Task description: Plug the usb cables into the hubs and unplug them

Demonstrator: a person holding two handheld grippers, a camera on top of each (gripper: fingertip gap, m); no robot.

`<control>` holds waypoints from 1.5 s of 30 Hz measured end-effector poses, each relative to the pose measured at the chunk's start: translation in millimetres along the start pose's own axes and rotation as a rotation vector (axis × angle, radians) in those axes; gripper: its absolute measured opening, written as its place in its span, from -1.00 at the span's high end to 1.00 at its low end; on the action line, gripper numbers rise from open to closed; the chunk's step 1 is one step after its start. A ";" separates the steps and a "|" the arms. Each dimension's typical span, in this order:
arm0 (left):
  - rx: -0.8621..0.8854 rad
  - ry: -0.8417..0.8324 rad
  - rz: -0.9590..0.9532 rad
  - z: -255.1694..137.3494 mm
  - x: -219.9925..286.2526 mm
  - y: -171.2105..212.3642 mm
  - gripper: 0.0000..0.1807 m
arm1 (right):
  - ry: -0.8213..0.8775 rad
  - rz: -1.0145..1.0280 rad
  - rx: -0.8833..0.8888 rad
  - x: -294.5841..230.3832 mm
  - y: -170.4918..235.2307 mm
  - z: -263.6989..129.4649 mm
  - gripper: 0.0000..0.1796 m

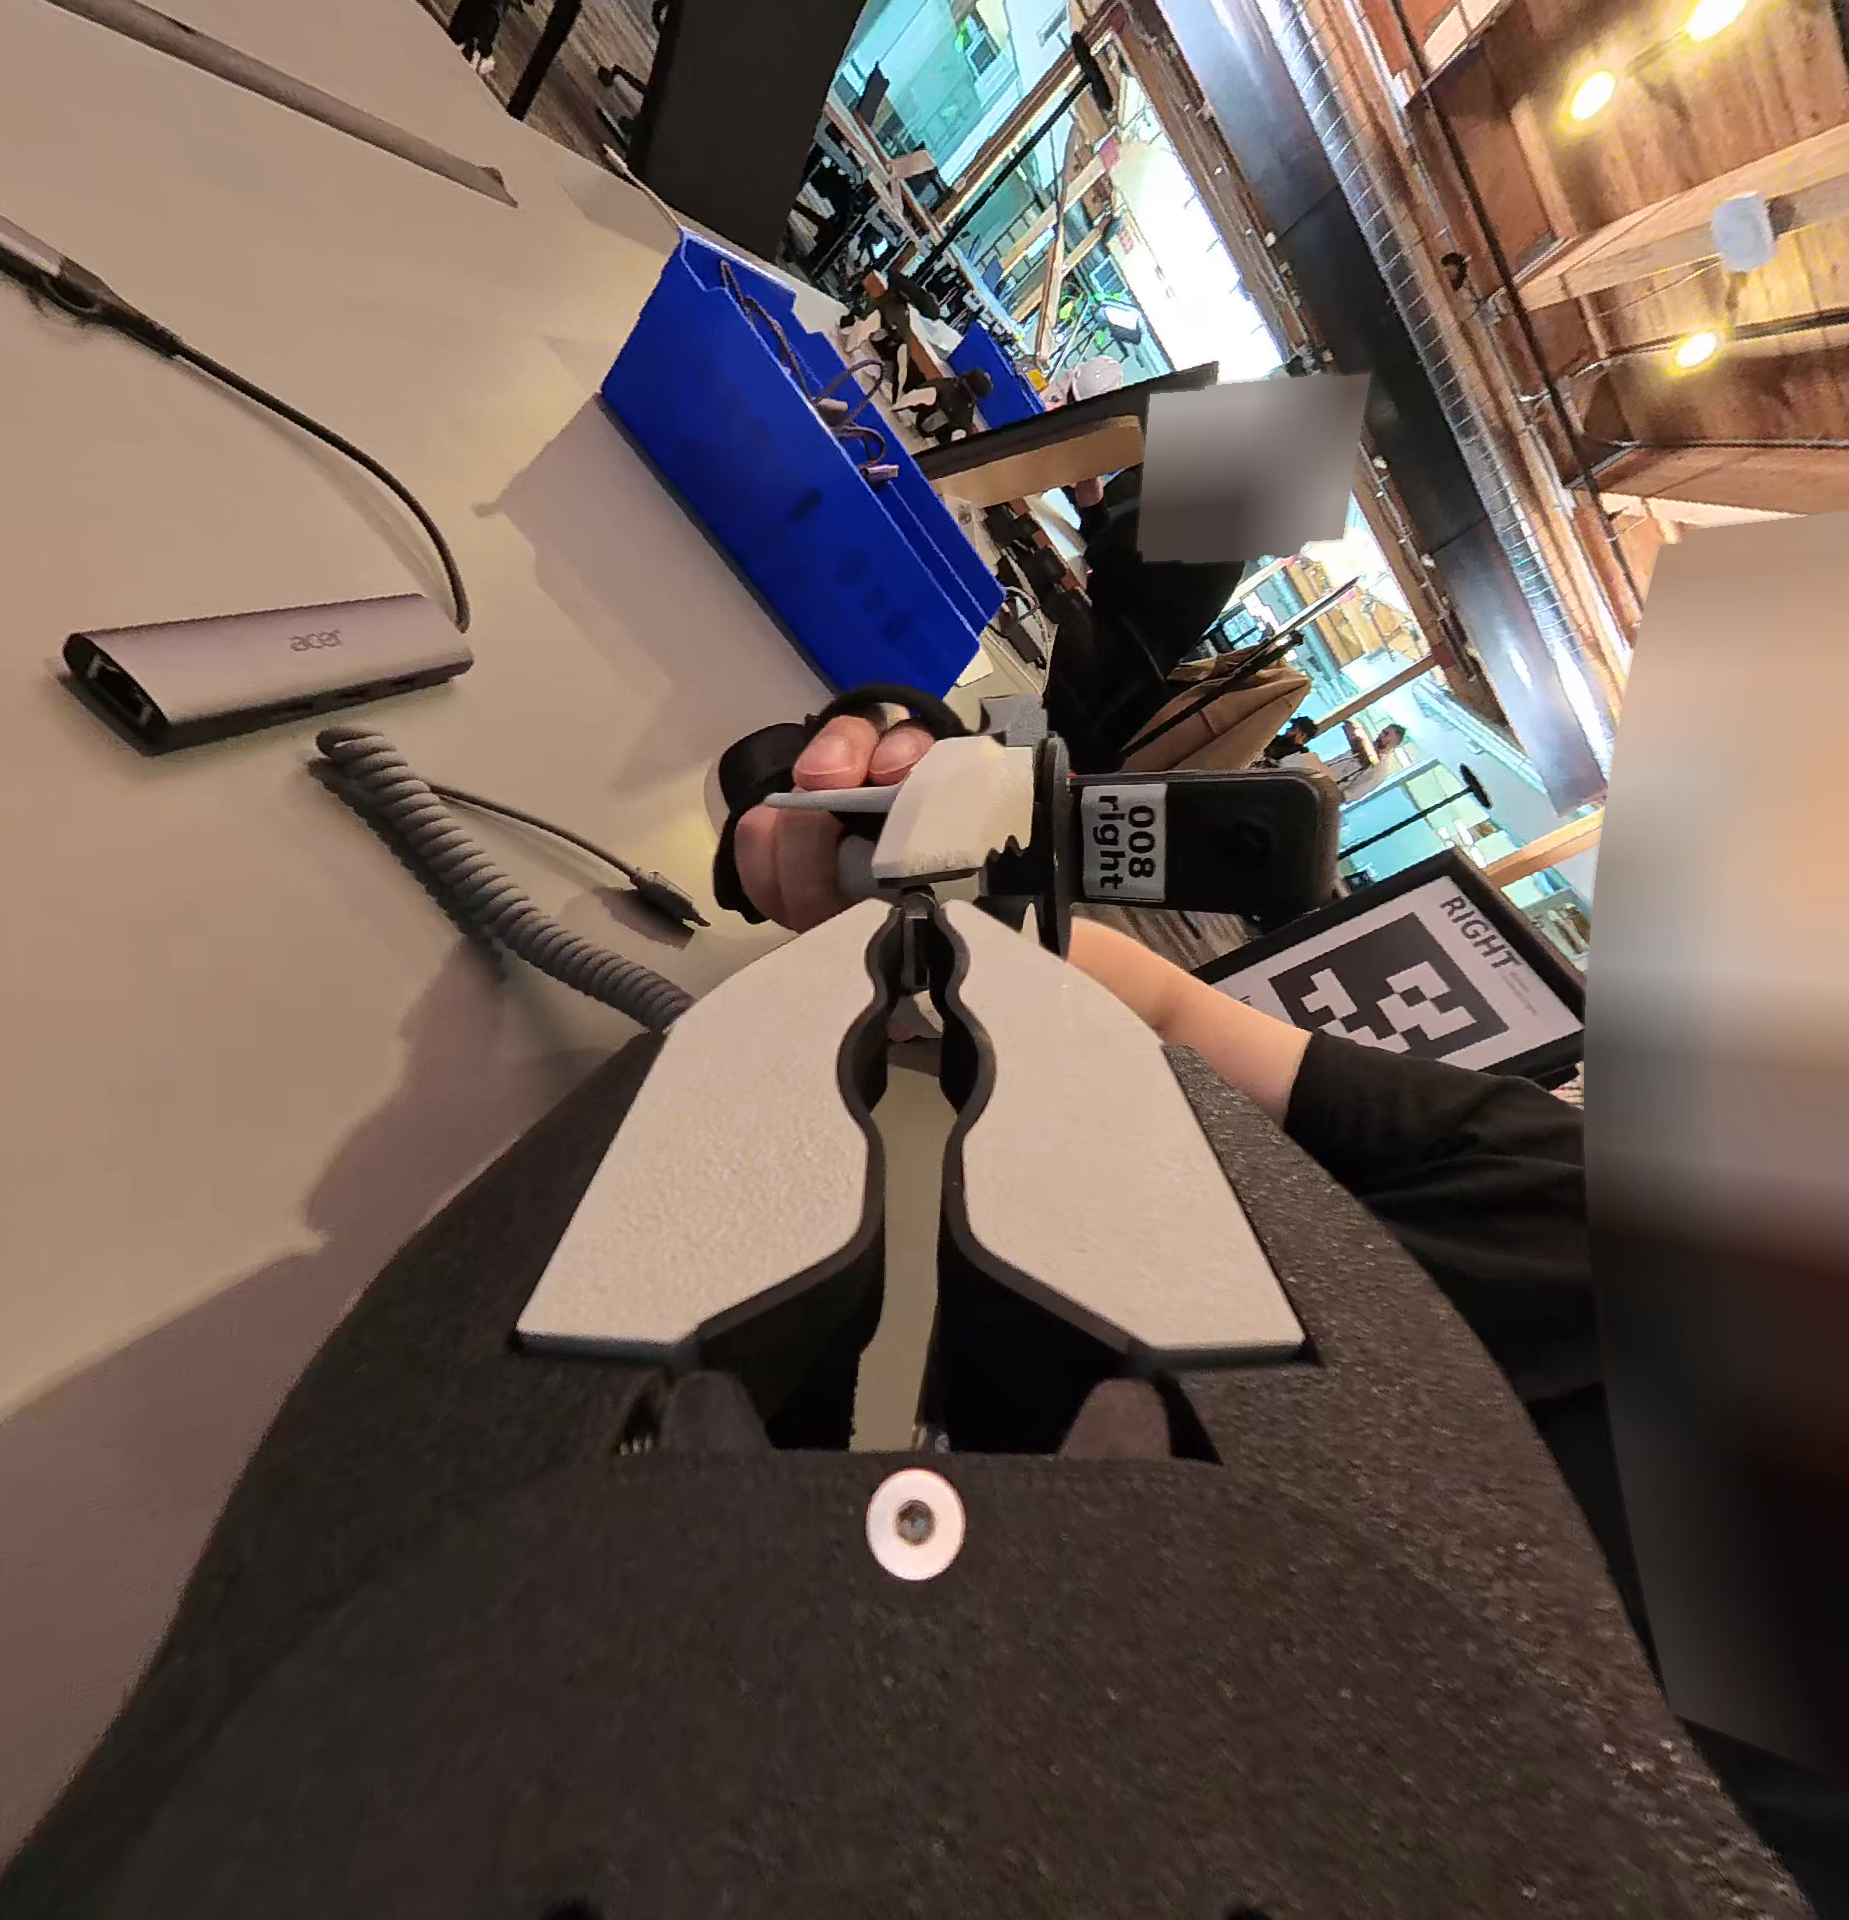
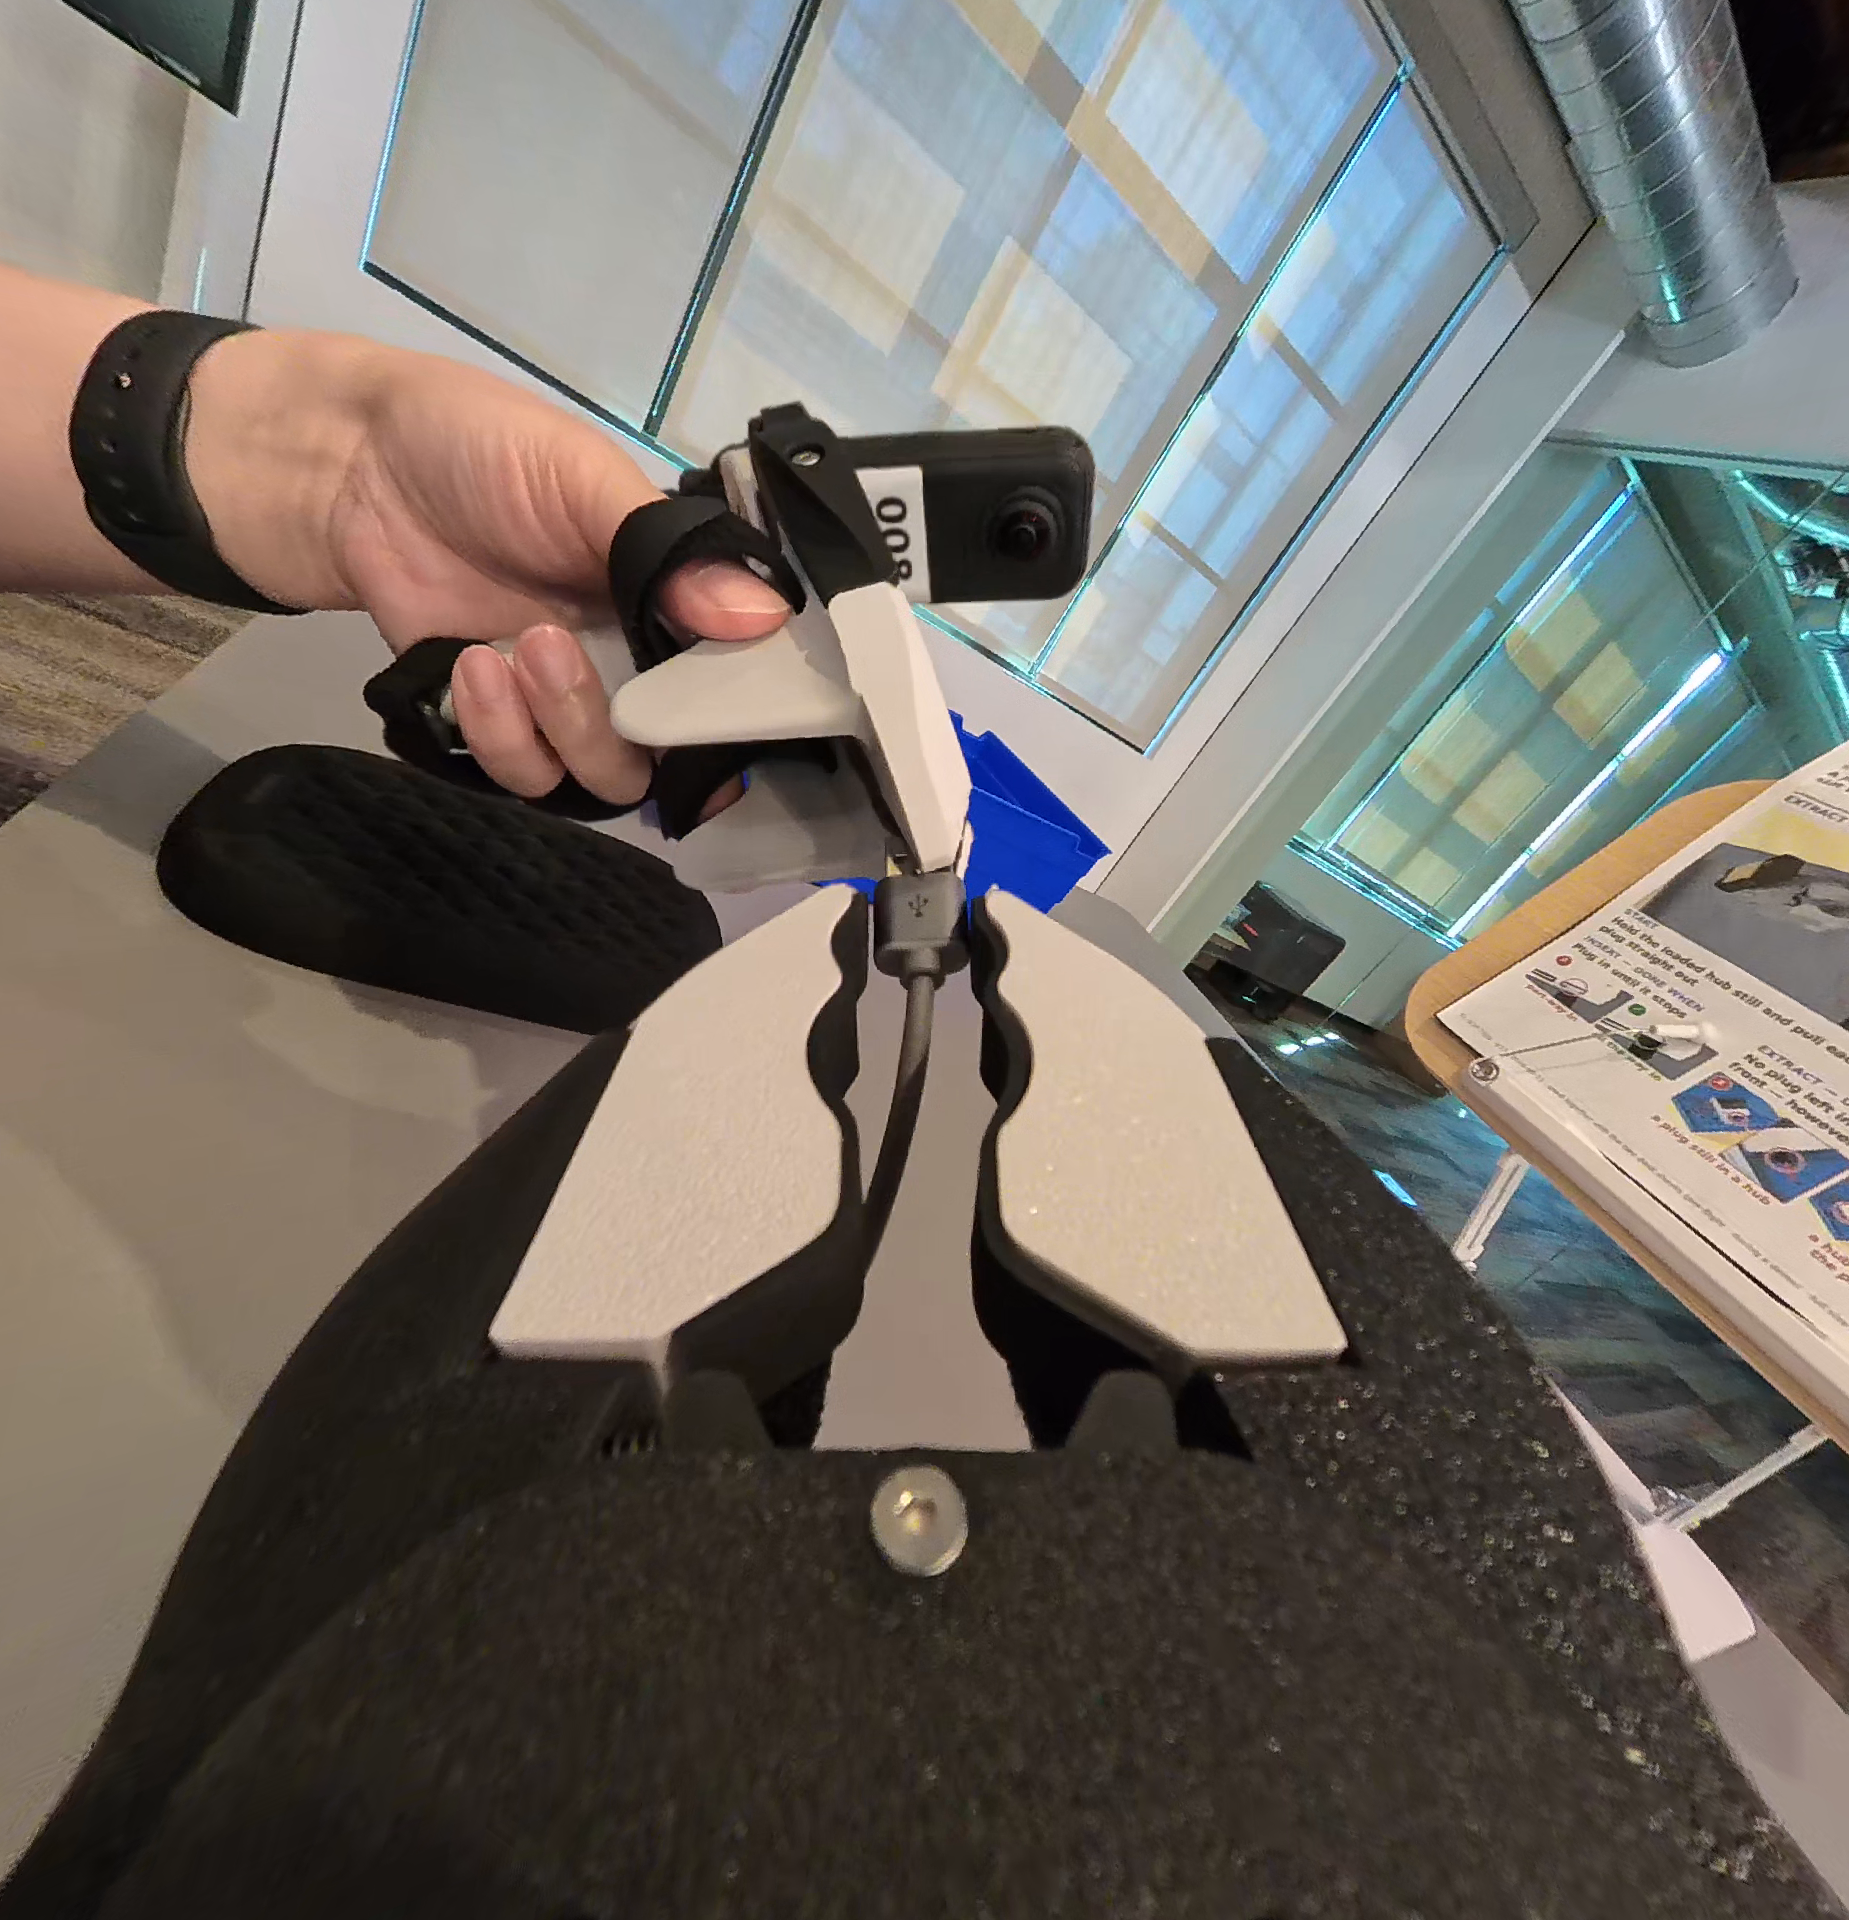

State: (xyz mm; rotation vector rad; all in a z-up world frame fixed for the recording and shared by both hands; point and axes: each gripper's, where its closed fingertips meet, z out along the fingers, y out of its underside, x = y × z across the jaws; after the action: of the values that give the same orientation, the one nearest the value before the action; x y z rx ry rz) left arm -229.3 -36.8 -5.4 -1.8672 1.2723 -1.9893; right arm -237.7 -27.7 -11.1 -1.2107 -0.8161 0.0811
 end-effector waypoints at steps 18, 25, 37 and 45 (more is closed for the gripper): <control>0.008 0.068 -0.046 3.9 6.8 0.6 0.96 | 0.037 -0.092 0.025 1.1 -4.9 -5.2 0.81; 0.006 0.049 -0.004 4.1 4.9 0.5 0.95 | 0.011 -0.053 -0.006 0.9 -0.5 -4.7 0.81; 0.012 0.011 0.015 -0.3 1.7 -0.2 0.89 | 0.022 -0.091 -0.037 -0.6 2.5 -4.1 0.81; 0.000 -0.022 0.042 -2.3 0.6 2.1 0.87 | 0.018 -0.093 -0.047 -2.5 3.3 -2.5 0.82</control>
State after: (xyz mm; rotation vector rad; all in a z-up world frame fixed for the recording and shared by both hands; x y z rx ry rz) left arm -232.4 -37.3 -6.0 -1.8411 1.2947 -1.9430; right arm -236.8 -29.7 -15.5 -1.2138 -0.8610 -0.0252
